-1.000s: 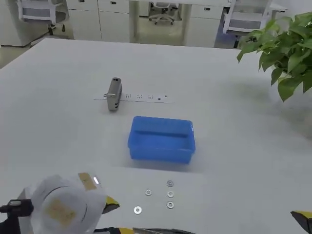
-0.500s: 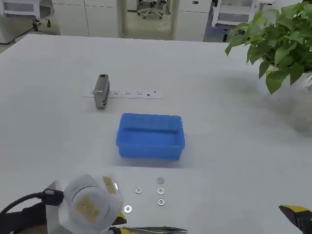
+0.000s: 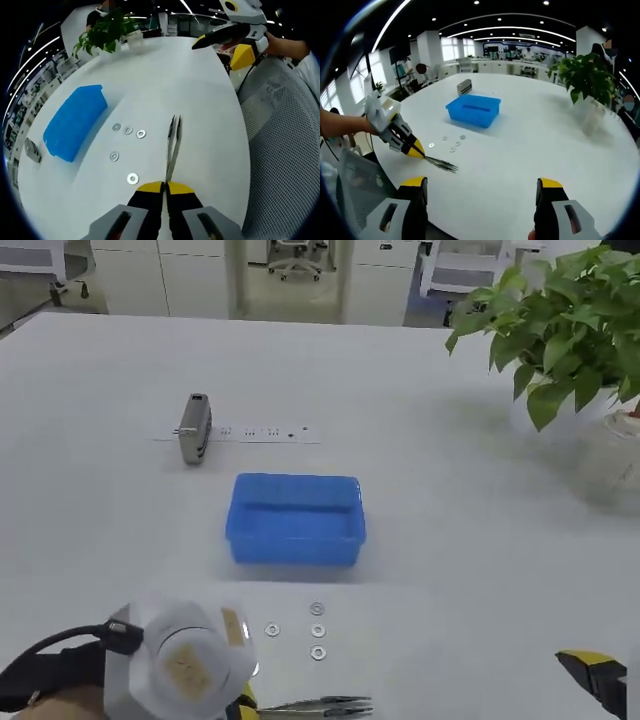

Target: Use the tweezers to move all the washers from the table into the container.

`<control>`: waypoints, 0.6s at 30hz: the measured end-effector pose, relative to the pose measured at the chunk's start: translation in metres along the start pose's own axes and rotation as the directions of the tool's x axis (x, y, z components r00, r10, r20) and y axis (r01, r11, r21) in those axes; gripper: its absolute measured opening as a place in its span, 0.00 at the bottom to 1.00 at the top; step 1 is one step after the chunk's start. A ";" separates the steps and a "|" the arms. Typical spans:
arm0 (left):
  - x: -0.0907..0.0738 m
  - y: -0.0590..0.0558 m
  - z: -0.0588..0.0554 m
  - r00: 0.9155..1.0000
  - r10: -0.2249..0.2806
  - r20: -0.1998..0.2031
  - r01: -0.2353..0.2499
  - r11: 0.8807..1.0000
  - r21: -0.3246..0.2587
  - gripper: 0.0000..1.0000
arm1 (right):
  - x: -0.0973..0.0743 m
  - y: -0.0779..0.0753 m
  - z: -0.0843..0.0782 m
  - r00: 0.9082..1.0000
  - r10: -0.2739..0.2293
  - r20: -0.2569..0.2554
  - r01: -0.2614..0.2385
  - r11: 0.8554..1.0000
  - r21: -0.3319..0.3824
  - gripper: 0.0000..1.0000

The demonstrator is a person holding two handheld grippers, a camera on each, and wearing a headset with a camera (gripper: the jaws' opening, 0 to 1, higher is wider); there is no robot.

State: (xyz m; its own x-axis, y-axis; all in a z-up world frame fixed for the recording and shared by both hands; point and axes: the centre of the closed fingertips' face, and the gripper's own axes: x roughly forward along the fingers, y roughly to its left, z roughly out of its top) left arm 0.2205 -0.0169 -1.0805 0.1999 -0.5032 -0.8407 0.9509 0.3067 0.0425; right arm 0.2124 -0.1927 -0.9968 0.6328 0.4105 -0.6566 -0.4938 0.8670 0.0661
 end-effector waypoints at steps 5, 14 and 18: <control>-0.008 -0.004 0.006 1.000 0.003 0.015 -0.003 1.000 0.003 0.00 | 0.000 0.007 0.001 1.000 0.018 0.003 -0.018 1.000 -0.006 0.86; -0.038 -0.011 0.031 0.996 0.031 0.087 -0.028 0.999 -0.037 0.00 | 0.006 0.033 0.015 0.993 0.121 0.010 -0.120 0.991 -0.054 0.71; -0.050 -0.017 0.045 0.990 0.050 0.131 -0.044 0.998 -0.049 0.00 | 0.009 0.046 0.017 0.986 0.167 -0.010 -0.167 0.980 -0.107 0.63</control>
State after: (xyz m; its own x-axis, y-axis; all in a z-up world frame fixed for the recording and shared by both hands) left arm 0.2049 -0.0331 -1.0149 0.2768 -0.5883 -0.7598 0.9283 0.3679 0.0534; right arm 0.2058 -0.1447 -0.9867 0.5357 0.5467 -0.6436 -0.6533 0.7512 0.0943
